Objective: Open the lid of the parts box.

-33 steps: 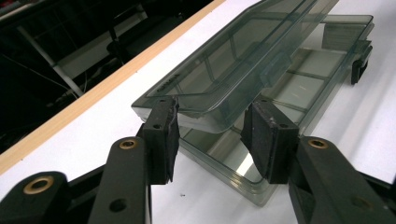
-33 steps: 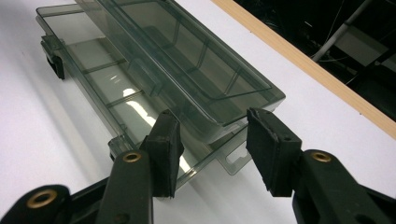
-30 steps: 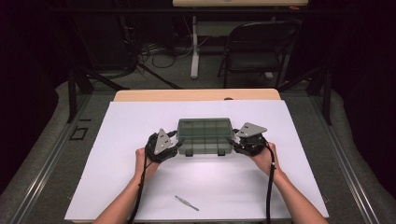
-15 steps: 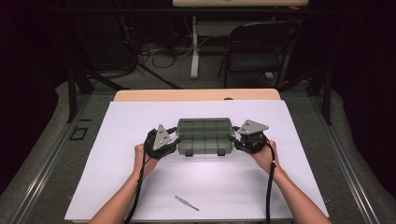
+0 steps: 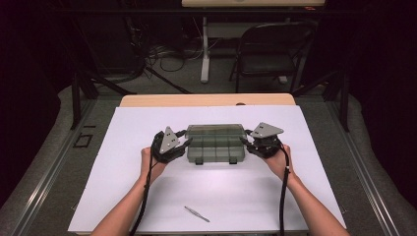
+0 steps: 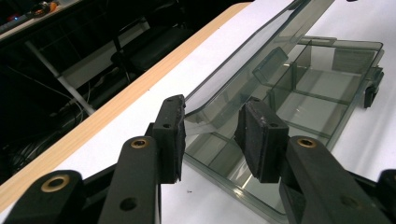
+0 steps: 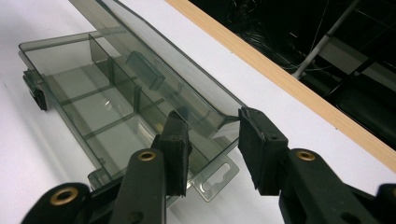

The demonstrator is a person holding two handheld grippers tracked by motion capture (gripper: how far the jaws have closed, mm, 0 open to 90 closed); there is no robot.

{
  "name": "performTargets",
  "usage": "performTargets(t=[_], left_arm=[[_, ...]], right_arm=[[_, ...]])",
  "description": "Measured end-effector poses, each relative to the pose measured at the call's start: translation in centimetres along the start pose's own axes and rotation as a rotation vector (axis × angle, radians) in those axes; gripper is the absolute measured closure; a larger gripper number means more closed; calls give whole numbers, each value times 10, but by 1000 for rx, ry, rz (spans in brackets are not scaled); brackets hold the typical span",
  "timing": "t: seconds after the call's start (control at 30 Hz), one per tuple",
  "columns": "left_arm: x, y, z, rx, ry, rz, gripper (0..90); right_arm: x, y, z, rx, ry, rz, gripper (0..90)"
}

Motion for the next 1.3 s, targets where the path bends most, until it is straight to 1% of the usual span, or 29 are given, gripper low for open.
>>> performTargets(t=[0.2,0.6,0.77,1.0,1.17,1.3], left_arm=[[-3,4,0,3,0,-3,631],[-9,13,1,25,-9,-30,648],[-9,16,1,40,-5,-36,664],[-13,22,1,49,0,-40,684],[-14,25,2,50,-2,-44,699],[-15,27,4,55,-2,-51,708]], right_arm=[[-3,-4,0,1,-4,15,656],[-8,-9,2,1,-8,55,685],[-10,-12,2,-6,-2,67,700],[-12,-15,4,-19,2,95,710],[-13,-18,5,-17,8,114,727],[-15,-19,6,-13,12,117,730]])
Point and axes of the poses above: each handheld gripper's, and its own axes: z roughly forward along the jaws, x roughly out of its underside, y roughly to its left, the point moved 4 cm from there along z, roughly forward along the jaws, and after that the axes turned 14 degrees about y, right-handed, at the moved point
